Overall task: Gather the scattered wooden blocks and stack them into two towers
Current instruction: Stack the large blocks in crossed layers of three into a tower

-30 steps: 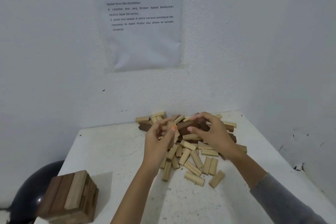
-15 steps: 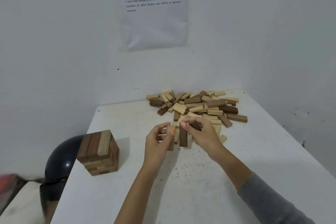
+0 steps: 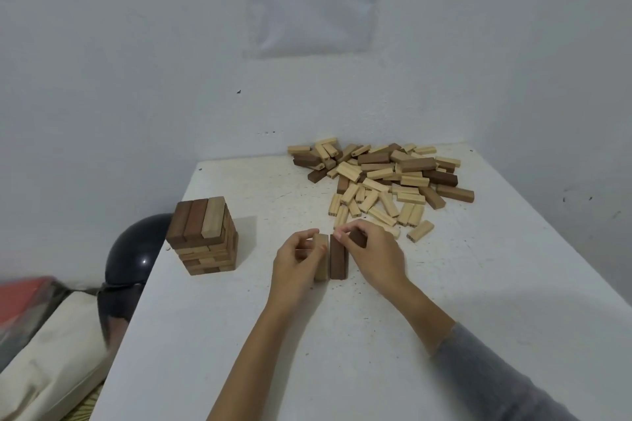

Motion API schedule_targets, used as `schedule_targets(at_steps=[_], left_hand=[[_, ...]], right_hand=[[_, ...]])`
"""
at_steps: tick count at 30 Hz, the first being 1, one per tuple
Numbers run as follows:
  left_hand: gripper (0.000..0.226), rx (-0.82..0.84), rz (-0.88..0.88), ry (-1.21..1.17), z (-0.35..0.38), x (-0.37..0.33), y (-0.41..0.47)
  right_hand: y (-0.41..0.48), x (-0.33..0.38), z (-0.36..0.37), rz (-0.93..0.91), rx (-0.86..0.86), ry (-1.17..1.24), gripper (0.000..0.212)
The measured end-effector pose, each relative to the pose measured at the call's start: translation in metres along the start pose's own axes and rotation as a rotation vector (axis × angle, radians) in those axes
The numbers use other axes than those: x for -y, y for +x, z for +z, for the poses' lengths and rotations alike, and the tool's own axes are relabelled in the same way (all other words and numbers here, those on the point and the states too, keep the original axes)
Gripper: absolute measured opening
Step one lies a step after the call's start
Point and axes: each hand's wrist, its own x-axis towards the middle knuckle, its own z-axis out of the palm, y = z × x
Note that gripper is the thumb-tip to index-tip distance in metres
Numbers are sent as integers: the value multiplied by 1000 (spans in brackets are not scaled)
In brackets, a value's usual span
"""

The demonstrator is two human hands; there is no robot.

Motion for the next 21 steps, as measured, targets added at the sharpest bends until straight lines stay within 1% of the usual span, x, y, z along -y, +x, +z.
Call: schedule_targets(at_steps=[3, 5, 8, 10, 12, 13, 16, 19, 21], left_hand=[[24, -16, 19, 42, 0, 4, -3], [22, -31, 43, 62, 1, 6, -6], [16, -84, 110, 183, 4, 9, -8], [13, -119, 140, 216, 7, 8, -11], [13, -139, 151, 231, 9, 7, -13], [14, -151, 151, 234, 9, 8, -13], [25, -185, 133, 227, 6, 12, -11], [27, -175, 124, 231, 2, 16, -10], [26, -170, 126, 203, 0, 17, -12]], right_hand=[[-1, 0, 3, -28, 16, -40, 14], [-3, 0, 7, -83, 19, -66, 19], [-8, -1, 12, -88, -22, -124, 27], [-12, 1, 12, -63, -57, 10, 25], [-17, 3, 9, -22, -86, 219, 32], [-18, 3, 7, -6, -99, 275, 33], [-21, -2, 9, 15, -141, 329, 30], [-24, -11, 13, -37, -236, 239, 25], [-27, -14, 15, -46, -262, 175, 21]])
